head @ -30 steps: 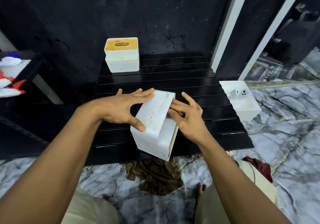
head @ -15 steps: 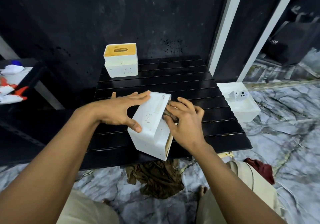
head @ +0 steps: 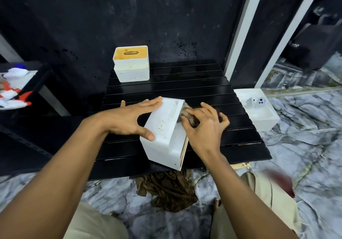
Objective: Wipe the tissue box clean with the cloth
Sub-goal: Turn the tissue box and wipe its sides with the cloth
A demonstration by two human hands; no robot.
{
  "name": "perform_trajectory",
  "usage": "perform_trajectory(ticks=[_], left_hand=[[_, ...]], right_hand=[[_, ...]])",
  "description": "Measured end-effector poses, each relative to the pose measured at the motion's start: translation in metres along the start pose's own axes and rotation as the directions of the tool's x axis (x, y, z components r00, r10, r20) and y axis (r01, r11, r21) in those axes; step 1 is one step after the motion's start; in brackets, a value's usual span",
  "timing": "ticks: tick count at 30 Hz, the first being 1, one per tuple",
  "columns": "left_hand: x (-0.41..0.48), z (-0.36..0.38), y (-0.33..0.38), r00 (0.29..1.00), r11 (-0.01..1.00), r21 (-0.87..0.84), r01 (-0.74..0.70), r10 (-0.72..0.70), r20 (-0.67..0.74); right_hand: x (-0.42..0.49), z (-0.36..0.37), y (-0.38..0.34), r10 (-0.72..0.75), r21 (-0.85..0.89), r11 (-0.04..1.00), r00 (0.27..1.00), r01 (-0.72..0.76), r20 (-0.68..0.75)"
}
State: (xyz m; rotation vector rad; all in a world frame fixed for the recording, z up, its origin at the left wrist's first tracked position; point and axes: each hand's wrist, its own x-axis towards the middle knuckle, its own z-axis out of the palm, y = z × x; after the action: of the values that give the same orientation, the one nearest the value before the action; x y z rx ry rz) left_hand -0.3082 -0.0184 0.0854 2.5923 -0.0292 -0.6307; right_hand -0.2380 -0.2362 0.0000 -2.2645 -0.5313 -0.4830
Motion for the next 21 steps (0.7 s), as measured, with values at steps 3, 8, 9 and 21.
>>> perform_trajectory(ticks=[3,8,9,21], left_hand=[[0.001,0.000,-0.001,1.000,1.000,0.001,0.002,-0.002,0.000],[0.000,0.004,-0.002,1.000,0.999,-0.034,-0.001,0.000,-0.009],[0.000,0.004,-0.002,1.000,0.999,-0.035,0.001,-0.002,-0.009],[0.001,0.003,-0.004,1.000,0.999,-0.050,0.000,-0.001,-0.023]], right_hand=[[0.010,-0.009,0.012,-0.085,0.350,0.937,0.957,-0.019,0.277],[0.021,-0.049,0.036,-0.251,0.431,0.902,0.823,0.009,0.509],[0.019,-0.054,0.035,-0.276,0.427,0.903,0.814,0.038,0.511],[-0.054,-0.070,0.018,-0.200,0.513,0.859,0.914,-0.010,0.354]])
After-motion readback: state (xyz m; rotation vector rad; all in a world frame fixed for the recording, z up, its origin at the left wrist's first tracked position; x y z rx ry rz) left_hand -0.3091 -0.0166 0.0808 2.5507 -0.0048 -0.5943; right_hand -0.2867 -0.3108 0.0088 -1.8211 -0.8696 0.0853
